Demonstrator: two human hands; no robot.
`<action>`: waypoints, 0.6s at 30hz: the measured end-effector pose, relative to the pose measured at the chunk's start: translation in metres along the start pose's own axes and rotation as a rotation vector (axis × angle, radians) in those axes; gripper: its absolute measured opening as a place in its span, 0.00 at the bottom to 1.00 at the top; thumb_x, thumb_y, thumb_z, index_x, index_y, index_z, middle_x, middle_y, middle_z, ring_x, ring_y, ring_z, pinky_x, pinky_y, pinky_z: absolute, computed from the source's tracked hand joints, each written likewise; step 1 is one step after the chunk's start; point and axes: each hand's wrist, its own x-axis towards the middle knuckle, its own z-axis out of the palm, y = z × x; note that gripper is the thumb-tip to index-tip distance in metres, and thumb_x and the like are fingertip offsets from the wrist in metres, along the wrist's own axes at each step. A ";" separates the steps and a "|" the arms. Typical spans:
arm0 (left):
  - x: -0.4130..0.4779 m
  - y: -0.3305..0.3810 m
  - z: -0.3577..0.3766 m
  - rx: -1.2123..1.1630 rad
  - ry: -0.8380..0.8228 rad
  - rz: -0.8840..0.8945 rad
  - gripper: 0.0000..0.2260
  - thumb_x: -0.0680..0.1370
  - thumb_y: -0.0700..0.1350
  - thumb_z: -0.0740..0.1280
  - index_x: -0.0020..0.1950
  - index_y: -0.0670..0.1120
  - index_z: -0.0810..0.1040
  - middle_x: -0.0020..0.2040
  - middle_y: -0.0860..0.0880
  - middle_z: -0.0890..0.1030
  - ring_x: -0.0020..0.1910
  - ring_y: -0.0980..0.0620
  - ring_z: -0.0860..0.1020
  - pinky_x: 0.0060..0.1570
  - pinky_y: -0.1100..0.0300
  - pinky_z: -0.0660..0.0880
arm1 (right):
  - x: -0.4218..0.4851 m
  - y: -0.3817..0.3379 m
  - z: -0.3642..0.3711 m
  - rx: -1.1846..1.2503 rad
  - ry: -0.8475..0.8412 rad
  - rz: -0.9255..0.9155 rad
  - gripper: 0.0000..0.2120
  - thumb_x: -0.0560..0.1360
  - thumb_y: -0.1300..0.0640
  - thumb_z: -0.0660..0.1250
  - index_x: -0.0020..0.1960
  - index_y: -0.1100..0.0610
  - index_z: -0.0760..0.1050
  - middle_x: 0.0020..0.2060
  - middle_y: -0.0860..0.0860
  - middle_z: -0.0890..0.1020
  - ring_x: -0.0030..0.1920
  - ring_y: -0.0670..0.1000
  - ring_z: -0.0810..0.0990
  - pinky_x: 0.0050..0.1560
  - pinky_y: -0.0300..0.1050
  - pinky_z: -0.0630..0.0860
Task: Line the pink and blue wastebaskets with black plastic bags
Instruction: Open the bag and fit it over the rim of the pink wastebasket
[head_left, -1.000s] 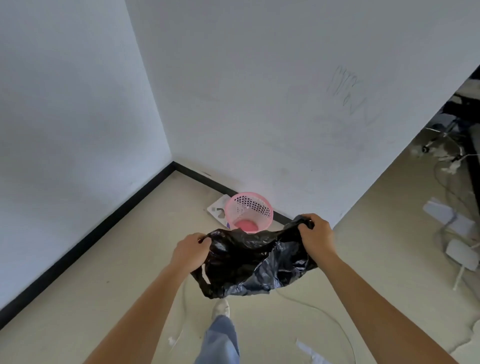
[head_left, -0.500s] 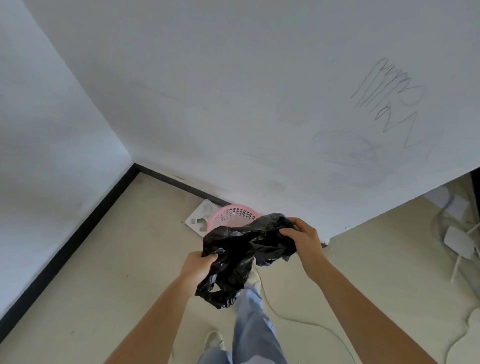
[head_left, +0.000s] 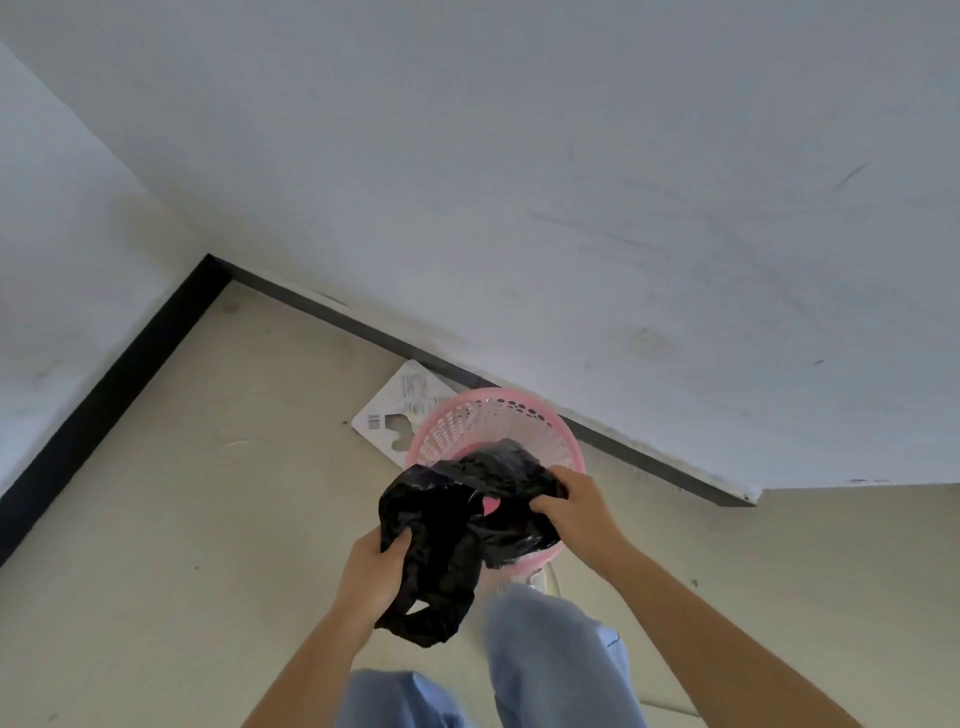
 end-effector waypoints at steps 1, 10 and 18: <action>0.019 -0.002 0.005 0.020 -0.005 0.033 0.10 0.80 0.47 0.61 0.46 0.45 0.79 0.44 0.45 0.83 0.43 0.47 0.81 0.41 0.56 0.73 | 0.021 0.011 0.002 -0.040 0.040 -0.001 0.07 0.72 0.67 0.64 0.37 0.57 0.73 0.32 0.54 0.75 0.34 0.51 0.73 0.34 0.40 0.71; 0.155 -0.005 0.035 0.322 0.066 0.515 0.12 0.75 0.44 0.66 0.58 0.52 0.77 0.49 0.54 0.79 0.46 0.52 0.77 0.40 0.63 0.69 | 0.149 0.078 0.001 -0.629 0.277 -0.214 0.12 0.73 0.46 0.63 0.37 0.54 0.72 0.32 0.50 0.78 0.36 0.54 0.77 0.33 0.46 0.71; 0.177 0.001 -0.022 0.273 -0.272 0.461 0.08 0.71 0.52 0.72 0.46 0.51 0.86 0.42 0.52 0.87 0.41 0.53 0.84 0.49 0.58 0.78 | 0.153 0.095 -0.032 -0.428 0.029 -0.144 0.16 0.75 0.48 0.67 0.44 0.62 0.81 0.34 0.54 0.82 0.36 0.55 0.79 0.40 0.47 0.73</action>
